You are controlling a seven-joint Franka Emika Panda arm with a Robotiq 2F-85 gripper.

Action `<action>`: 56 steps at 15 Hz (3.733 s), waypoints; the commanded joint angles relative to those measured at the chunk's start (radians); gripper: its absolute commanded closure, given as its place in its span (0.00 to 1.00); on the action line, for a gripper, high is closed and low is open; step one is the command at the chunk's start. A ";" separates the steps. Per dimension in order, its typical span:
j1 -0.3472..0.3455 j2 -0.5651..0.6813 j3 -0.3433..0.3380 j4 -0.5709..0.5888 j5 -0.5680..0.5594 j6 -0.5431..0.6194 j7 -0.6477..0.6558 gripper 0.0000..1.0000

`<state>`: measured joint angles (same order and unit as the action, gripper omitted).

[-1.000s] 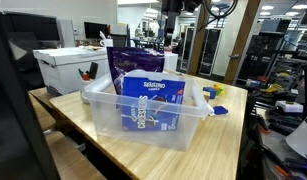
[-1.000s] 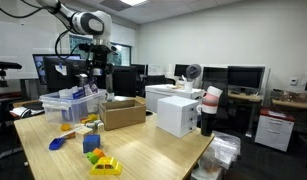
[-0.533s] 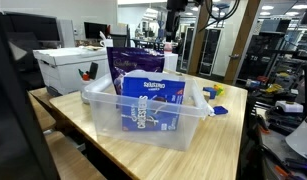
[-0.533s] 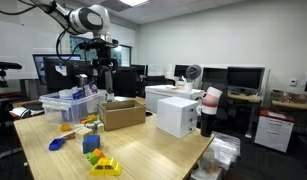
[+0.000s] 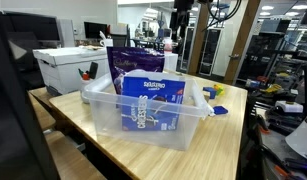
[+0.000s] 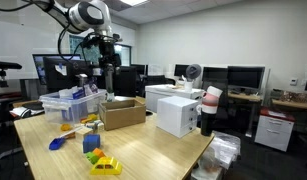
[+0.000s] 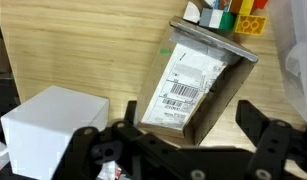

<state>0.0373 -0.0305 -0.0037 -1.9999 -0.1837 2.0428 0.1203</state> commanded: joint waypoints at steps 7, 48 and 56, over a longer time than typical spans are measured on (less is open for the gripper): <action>-0.016 -0.007 0.001 -0.060 0.063 0.030 0.017 0.00; 0.054 0.041 0.087 -0.266 0.636 -0.189 -0.621 0.98; 0.057 0.072 0.107 -0.243 0.647 -0.229 -0.632 0.98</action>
<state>0.0874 0.0171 0.0983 -2.2549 0.4350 1.8305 -0.4759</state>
